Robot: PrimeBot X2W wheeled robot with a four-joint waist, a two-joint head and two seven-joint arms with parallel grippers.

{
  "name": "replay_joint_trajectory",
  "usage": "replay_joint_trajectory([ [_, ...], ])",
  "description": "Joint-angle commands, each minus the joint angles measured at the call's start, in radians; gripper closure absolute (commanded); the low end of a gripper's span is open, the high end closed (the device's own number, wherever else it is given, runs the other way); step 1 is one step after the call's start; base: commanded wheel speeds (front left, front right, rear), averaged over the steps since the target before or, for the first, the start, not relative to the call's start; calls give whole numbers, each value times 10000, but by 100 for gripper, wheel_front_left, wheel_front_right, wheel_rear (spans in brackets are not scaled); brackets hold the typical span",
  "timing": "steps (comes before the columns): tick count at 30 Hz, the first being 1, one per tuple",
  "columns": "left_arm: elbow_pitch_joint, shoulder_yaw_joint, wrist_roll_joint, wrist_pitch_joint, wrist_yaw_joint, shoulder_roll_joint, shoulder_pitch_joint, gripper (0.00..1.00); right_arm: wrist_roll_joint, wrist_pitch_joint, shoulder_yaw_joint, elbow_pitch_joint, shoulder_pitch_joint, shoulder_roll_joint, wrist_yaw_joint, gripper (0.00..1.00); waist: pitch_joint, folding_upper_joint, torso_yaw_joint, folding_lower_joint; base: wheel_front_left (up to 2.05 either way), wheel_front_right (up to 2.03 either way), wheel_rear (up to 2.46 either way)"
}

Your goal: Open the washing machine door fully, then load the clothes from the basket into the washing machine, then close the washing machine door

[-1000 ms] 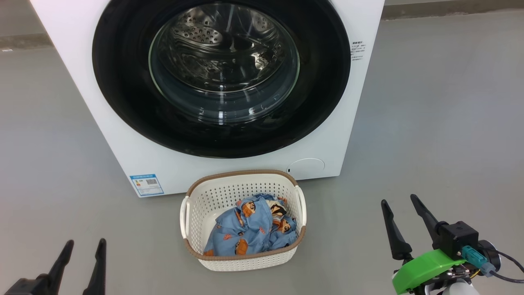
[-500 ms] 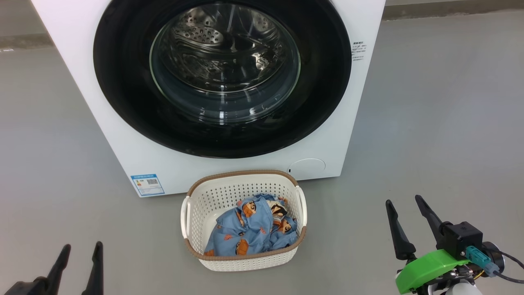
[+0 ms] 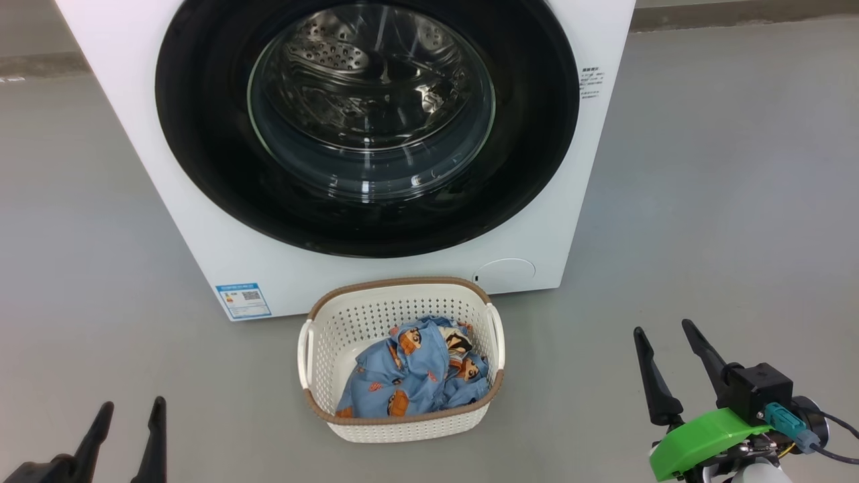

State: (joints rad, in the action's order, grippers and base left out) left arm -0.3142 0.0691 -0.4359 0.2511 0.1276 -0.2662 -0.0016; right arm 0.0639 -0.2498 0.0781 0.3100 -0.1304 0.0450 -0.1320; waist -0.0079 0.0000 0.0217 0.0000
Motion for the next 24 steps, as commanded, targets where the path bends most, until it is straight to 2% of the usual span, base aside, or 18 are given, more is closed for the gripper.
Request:
replay_joint_trajectory([
  [1, 192, -365, -45, 107, 31, -368, -451, 0, 13, -113, -213, -237, -352, 53, 13, 0, 10, 0, -5, 0, 0, 0, 0],
  [12, 170, -505, 357, 107, 31, -357, -490, 0, -15, -116, -153, -305, -309, 53, 13, 0, 34, 0, 10, 0, 25, 25, -51],
  [24, 136, -454, 317, 107, 31, -359, -521, 0, -54, -117, -96, -343, -257, 53, 13, 0, 76, 0, 61, 0, 102, 102, -203],
])
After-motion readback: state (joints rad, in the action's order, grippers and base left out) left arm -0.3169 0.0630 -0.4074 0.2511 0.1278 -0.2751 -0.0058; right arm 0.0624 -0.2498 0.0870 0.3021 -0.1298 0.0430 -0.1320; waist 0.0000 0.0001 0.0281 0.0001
